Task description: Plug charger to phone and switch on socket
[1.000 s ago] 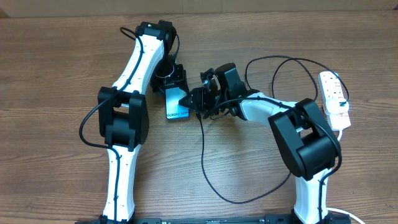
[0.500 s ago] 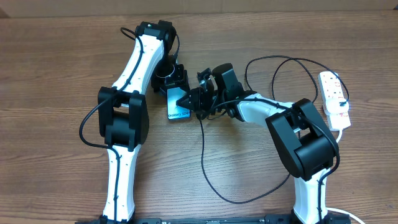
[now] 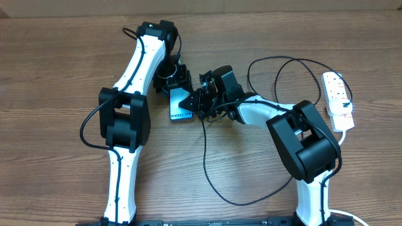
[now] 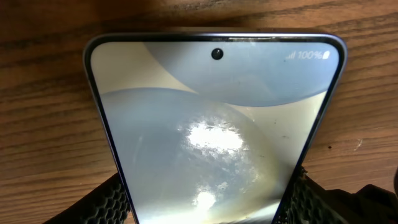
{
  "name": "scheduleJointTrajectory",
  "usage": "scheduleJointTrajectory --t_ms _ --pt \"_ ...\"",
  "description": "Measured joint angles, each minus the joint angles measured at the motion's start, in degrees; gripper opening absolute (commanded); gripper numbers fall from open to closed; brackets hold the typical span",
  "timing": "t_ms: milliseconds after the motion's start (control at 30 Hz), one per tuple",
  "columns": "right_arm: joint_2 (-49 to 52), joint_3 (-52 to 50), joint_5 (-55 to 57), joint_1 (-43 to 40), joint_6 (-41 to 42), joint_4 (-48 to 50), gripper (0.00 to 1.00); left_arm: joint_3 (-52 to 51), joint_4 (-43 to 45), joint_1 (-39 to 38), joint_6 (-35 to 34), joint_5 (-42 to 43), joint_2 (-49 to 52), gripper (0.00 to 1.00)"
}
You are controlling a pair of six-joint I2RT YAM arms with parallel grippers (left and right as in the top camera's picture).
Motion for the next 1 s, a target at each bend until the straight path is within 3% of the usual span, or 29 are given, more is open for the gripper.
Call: scheduleJointTrajectory --t_ms 233,367,467,667,1000 --pt "0.0 0.0 0.4 0.3 0.7 -0.1 0.19 0.0 -0.1 0.0 0.0 0.0 0.0 0.7" --pt "0.0 0.0 0.4 0.3 0.9 0.0 0.09 0.0 -0.1 0.0 0.1 0.0 0.0 0.75" --pt "0.2 0.0 0.5 0.5 1.0 0.3 0.04 0.2 0.0 0.0 0.1 0.7 0.0 0.84" --pt "0.5 0.0 0.4 1.0 1.0 0.4 0.04 0.2 -0.1 0.0 0.2 1.4 0.0 1.0" --pt "0.5 0.0 0.2 1.0 0.8 0.4 0.04 0.2 -0.1 0.0 0.4 1.5 0.0 1.0"
